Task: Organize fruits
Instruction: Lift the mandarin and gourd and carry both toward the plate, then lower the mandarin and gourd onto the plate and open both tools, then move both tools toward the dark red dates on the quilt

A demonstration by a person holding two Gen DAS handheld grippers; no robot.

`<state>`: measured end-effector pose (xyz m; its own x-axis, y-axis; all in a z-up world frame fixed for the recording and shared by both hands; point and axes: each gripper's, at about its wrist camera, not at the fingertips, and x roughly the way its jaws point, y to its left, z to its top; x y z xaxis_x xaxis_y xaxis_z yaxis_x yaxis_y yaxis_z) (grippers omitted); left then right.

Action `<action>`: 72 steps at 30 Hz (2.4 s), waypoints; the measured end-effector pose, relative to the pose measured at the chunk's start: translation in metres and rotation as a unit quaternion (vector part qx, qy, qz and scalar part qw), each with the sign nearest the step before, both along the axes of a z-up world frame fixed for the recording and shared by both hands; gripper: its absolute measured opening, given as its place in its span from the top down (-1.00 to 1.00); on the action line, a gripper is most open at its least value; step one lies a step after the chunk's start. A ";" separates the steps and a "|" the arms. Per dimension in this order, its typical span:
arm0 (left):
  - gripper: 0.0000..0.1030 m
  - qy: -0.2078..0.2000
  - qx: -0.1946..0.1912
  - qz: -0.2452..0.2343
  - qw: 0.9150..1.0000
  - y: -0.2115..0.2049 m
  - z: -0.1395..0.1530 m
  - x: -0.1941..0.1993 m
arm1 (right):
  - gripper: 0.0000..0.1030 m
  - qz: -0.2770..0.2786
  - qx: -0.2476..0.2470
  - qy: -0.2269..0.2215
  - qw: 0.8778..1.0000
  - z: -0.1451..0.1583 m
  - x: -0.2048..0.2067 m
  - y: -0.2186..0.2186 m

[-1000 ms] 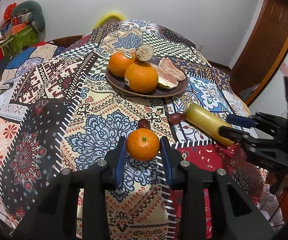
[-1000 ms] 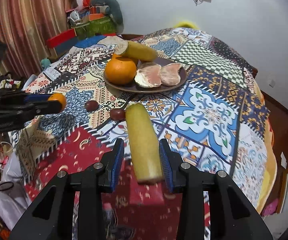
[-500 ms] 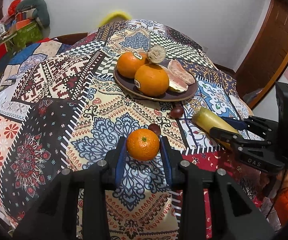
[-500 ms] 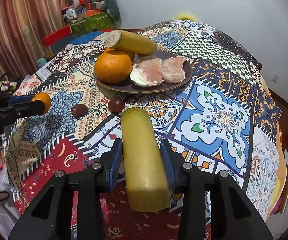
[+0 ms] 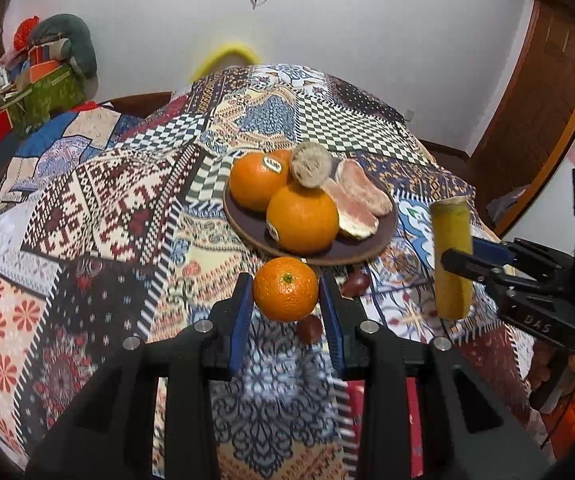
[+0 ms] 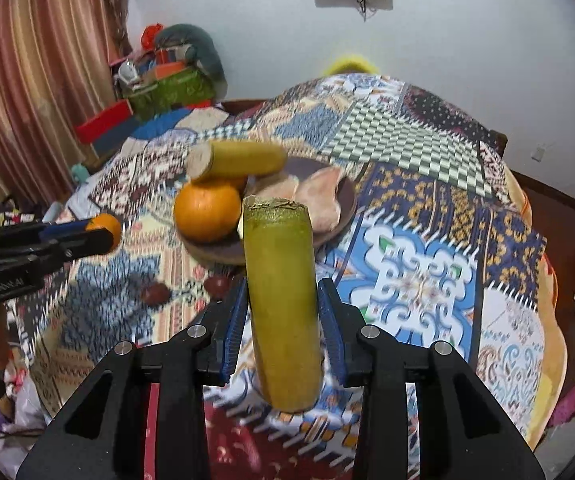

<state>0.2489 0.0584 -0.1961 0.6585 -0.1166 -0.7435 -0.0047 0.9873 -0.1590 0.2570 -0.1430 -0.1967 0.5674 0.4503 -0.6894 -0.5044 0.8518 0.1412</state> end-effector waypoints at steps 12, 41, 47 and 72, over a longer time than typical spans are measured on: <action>0.36 0.004 0.003 0.025 1.000 0.024 -0.012 0.061 | 0.38 -0.011 0.033 -0.007 0.999 0.010 0.035 0.008; 0.26 0.032 0.003 0.023 0.999 0.035 -0.038 0.103 | 0.50 0.004 0.019 0.015 1.000 -0.006 0.101 0.048; 0.25 0.029 0.003 0.023 0.999 0.033 -0.032 0.094 | 0.49 0.003 0.020 0.021 1.000 -0.004 0.094 0.045; -0.02 -0.014 0.027 0.021 0.999 0.005 0.023 0.004 | 0.02 0.010 0.008 0.003 1.000 0.018 -0.007 0.023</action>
